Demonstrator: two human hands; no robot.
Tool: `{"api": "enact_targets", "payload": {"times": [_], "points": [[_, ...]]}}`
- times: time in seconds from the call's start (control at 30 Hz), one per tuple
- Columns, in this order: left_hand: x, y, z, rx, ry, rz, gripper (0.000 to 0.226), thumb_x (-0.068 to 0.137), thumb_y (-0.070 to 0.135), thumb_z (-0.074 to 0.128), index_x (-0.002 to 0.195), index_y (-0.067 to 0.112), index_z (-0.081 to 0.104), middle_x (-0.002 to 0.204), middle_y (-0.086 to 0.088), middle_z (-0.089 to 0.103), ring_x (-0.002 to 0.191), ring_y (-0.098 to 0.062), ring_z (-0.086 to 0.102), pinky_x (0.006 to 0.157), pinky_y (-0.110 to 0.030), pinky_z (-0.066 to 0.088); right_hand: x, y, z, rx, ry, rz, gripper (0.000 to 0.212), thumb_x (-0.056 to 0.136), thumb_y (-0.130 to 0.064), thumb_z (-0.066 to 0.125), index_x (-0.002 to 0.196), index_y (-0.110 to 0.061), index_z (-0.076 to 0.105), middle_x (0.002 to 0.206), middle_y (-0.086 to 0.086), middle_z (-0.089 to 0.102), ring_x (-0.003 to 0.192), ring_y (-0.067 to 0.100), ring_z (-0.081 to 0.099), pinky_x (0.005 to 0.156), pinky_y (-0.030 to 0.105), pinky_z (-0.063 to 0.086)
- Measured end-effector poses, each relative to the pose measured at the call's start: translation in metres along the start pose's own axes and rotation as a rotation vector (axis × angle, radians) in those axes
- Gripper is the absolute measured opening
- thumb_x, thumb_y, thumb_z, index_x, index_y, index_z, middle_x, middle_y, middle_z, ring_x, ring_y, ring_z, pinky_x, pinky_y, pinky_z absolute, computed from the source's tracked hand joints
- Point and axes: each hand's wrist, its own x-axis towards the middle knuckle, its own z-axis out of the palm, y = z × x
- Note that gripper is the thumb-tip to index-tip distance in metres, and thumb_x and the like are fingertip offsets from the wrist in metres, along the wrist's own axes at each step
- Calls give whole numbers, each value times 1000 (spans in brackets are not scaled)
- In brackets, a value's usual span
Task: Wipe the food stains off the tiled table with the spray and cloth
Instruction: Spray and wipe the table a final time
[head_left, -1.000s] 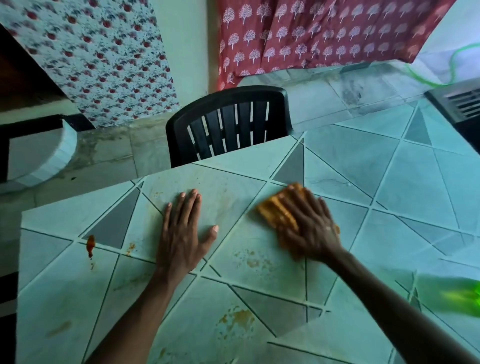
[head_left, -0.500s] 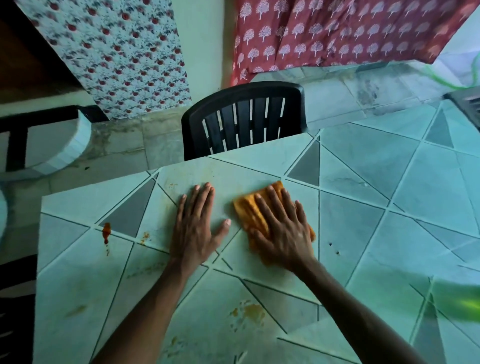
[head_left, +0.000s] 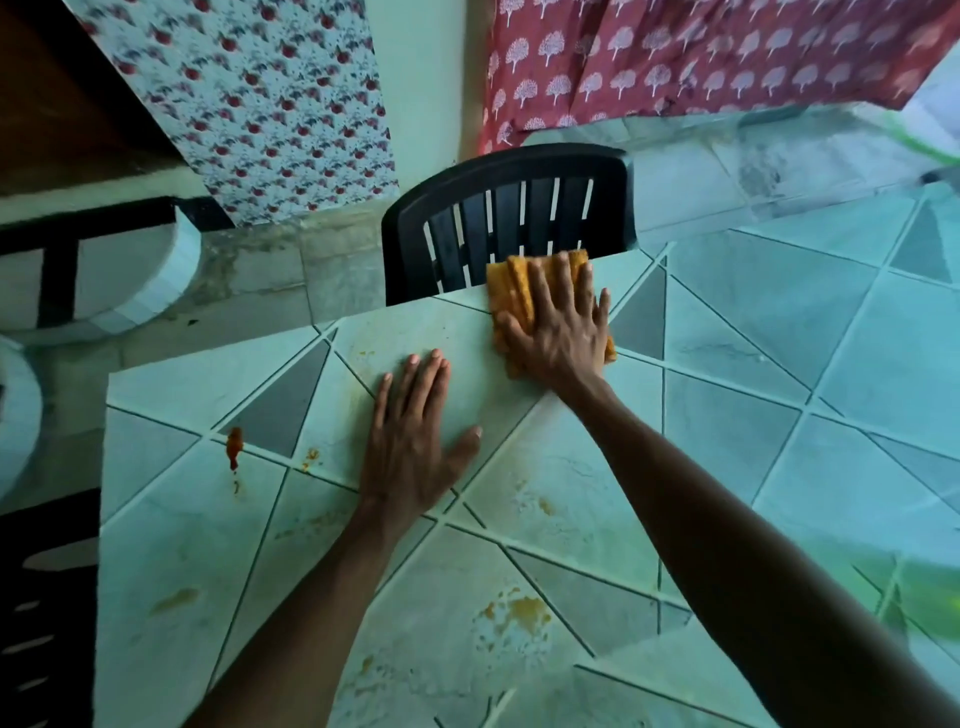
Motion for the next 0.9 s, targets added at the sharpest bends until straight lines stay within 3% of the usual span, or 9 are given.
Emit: {"api": "enact_targets", "payload": {"times": [0.27,0.37,0.47,0.63,0.73,0.9], "points": [[0,1,-3,-16,21,6,84,91,60,44,155,10,22,164,-5,17,152,-22,11,120,-50,17,-203,63,-5,-21,-73,-178,76,93,-75,25,158,-39,11,168,-5,1,155,24,-5,122,58,10],[0,3,-4,-12,23,5,84,91,60,42,155,10,22,164,-5,17,152,-23,10,120,-50,17,-173,67,-3,-28,-66,-117,79,90,-79,24,158,-42,9,168,-6,-1,155,24,-9,122,58,8],[0,1,-2,-8,20,0,84,91,60,43,155,10,22,164,-5,17,152,-22,10,120,-50,16,-82,41,2,-2,-30,48,83,89,-79,27,158,-40,1,167,-5,-12,153,25,-18,122,58,-1],[2,-1,1,-7,33,-13,83,92,65,39,154,11,27,162,-4,22,151,-22,13,120,-50,16,26,-13,1,28,-27,58,86,92,-77,26,160,-32,0,168,3,-12,152,33,-17,120,62,-3],[-1,0,-1,-6,48,2,82,92,62,42,154,11,27,162,-4,23,151,-21,13,120,-49,16,-2,-13,2,9,-18,-46,83,93,-75,26,160,-32,1,168,3,-11,153,31,-15,121,60,-1],[0,3,-4,-8,31,-3,84,90,58,46,155,11,23,163,-3,19,152,-20,10,121,-49,15,-145,26,0,-14,-48,-209,76,94,-73,27,159,-38,5,168,-3,-7,154,24,-13,122,57,4]]}}
